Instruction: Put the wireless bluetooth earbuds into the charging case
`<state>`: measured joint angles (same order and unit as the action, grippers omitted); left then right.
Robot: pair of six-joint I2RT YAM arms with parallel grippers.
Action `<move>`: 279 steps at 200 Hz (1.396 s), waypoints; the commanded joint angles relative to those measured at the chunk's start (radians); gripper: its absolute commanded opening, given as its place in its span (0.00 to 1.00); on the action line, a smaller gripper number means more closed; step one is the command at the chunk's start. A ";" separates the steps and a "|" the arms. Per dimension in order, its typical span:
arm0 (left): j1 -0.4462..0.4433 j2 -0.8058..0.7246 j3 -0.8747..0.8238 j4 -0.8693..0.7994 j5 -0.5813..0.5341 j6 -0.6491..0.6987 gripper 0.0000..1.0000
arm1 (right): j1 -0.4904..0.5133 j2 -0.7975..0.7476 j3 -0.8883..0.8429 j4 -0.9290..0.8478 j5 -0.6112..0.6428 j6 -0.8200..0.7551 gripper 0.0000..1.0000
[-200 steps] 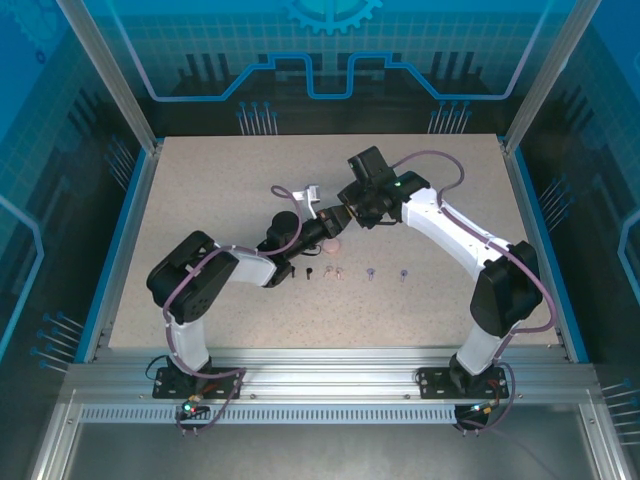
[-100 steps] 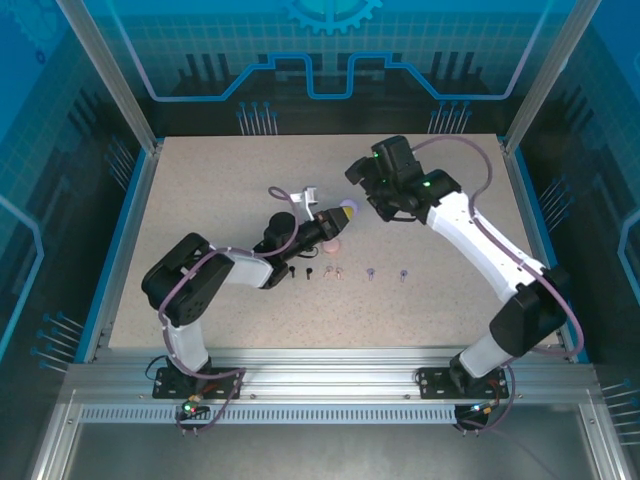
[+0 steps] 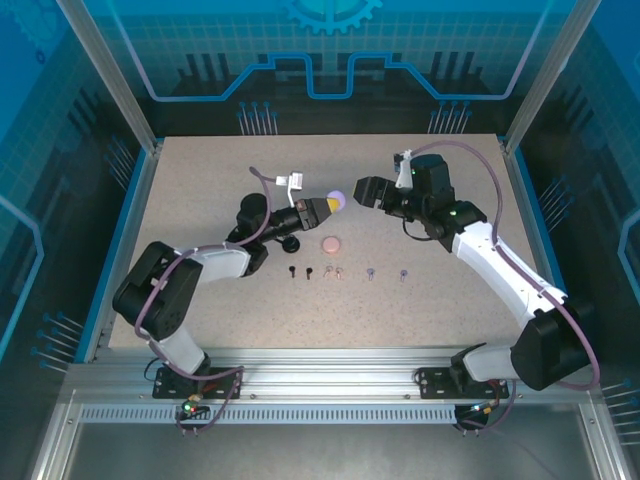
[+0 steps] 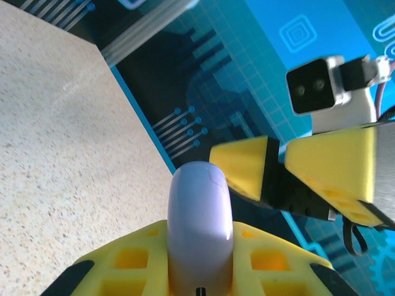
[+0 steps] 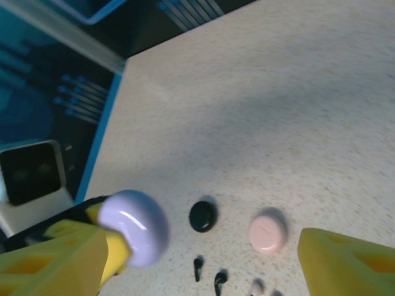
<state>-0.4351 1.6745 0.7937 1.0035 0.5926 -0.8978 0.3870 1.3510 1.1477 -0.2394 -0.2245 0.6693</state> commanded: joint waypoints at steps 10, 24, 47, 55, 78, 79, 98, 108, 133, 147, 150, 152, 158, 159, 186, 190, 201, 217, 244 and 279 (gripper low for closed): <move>0.006 -0.059 0.075 -0.138 0.147 0.089 0.00 | -0.006 -0.016 -0.004 0.125 -0.178 -0.111 0.78; 0.006 -0.066 0.089 -0.167 0.149 0.104 0.00 | -0.004 -0.011 -0.015 0.144 -0.197 -0.109 0.77; 0.006 -0.076 0.107 -0.204 0.156 0.123 0.00 | 0.001 0.000 -0.025 0.146 -0.213 -0.114 0.75; 0.006 -0.078 0.111 -0.211 0.157 0.125 0.00 | 0.002 0.002 -0.033 0.150 -0.216 -0.112 0.74; 0.006 -0.083 0.125 -0.223 0.161 0.127 0.00 | 0.003 0.008 -0.054 0.162 -0.217 -0.106 0.72; 0.006 -0.083 0.126 -0.224 0.162 0.127 0.00 | 0.003 0.009 -0.055 0.162 -0.218 -0.106 0.71; 0.007 -0.090 0.135 -0.240 0.162 0.133 0.00 | 0.004 0.021 -0.072 0.171 -0.223 -0.103 0.68; 0.006 -0.096 0.140 -0.252 0.162 0.140 0.00 | 0.005 0.027 -0.078 0.175 -0.221 -0.102 0.67; 0.006 -0.108 0.148 -0.274 0.158 0.154 0.00 | 0.005 0.049 -0.090 0.180 -0.215 -0.097 0.65; 0.006 -0.115 0.151 -0.280 0.160 0.158 0.00 | 0.005 0.061 -0.094 0.175 -0.200 -0.095 0.62; 0.006 -0.116 0.151 -0.282 0.159 0.159 0.00 | 0.005 0.062 -0.095 0.174 -0.197 -0.095 0.62; 0.006 -0.118 0.151 -0.284 0.160 0.160 0.00 | 0.005 0.063 -0.096 0.174 -0.195 -0.095 0.62; 0.006 -0.121 0.153 -0.290 0.159 0.164 0.00 | 0.005 0.066 -0.097 0.171 -0.187 -0.094 0.61; 0.006 -0.122 0.153 -0.290 0.159 0.165 0.00 | 0.005 0.066 -0.098 0.171 -0.186 -0.094 0.61; 0.007 -0.136 0.157 -0.318 0.153 0.187 0.00 | 0.001 0.066 -0.109 0.159 -0.163 -0.093 0.57; 0.006 -0.137 0.157 -0.323 0.152 0.191 0.00 | 0.000 0.064 -0.109 0.155 -0.157 -0.093 0.57; 0.006 -0.140 0.160 -0.343 0.147 0.202 0.00 | -0.002 0.056 -0.114 0.146 -0.146 -0.093 0.56; 0.008 -0.145 0.157 -0.351 0.141 0.212 0.00 | -0.008 0.038 -0.122 0.135 -0.132 -0.091 0.56; 0.007 -0.141 0.156 -0.346 0.140 0.211 0.00 | -0.016 0.018 -0.132 0.128 -0.130 -0.086 0.56; 0.008 -0.137 0.159 -0.343 0.140 0.210 0.00 | -0.017 -0.002 -0.129 0.129 -0.141 -0.080 0.56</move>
<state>-0.4282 1.5658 0.9119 0.6254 0.7136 -0.7219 0.3851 1.3861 1.0271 -0.0895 -0.3748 0.5804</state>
